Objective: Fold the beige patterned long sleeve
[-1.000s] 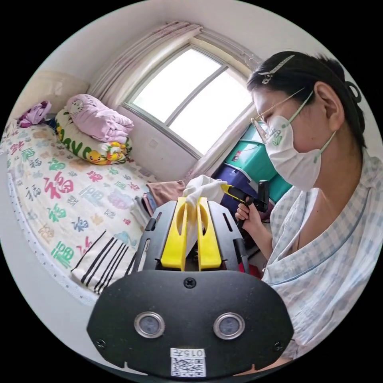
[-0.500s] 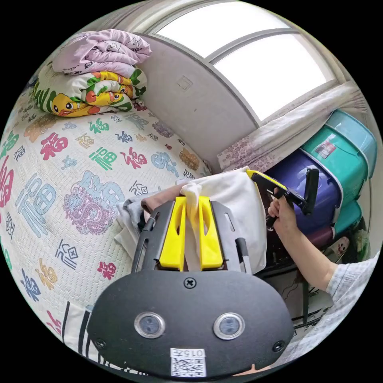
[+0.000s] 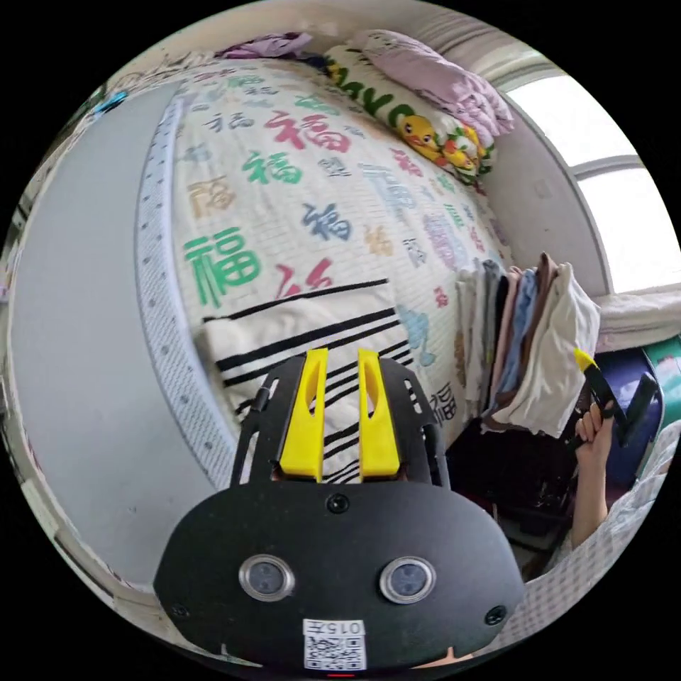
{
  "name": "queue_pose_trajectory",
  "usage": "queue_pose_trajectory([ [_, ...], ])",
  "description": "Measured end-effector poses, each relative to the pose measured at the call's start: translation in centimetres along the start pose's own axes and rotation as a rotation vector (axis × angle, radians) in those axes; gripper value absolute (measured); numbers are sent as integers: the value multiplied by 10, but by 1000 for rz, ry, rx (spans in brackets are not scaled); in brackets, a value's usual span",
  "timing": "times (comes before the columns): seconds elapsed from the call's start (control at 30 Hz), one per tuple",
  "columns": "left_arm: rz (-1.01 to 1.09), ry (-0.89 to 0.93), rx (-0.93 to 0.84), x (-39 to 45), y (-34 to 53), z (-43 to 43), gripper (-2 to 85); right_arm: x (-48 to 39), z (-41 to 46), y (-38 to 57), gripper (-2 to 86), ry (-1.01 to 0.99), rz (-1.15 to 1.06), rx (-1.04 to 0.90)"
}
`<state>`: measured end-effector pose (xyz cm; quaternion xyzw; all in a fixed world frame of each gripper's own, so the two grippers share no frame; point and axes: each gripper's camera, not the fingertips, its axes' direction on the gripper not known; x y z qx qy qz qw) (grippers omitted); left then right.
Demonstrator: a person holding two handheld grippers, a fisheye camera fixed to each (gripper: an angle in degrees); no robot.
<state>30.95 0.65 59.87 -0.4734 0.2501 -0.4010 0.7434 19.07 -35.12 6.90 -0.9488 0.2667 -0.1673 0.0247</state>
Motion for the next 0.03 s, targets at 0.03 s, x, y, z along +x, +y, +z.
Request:
queue_pose_trajectory([
  [0.03,-75,-43,-3,-21,13,-3,75,-9,17,0,59,-62,7,-33],
])
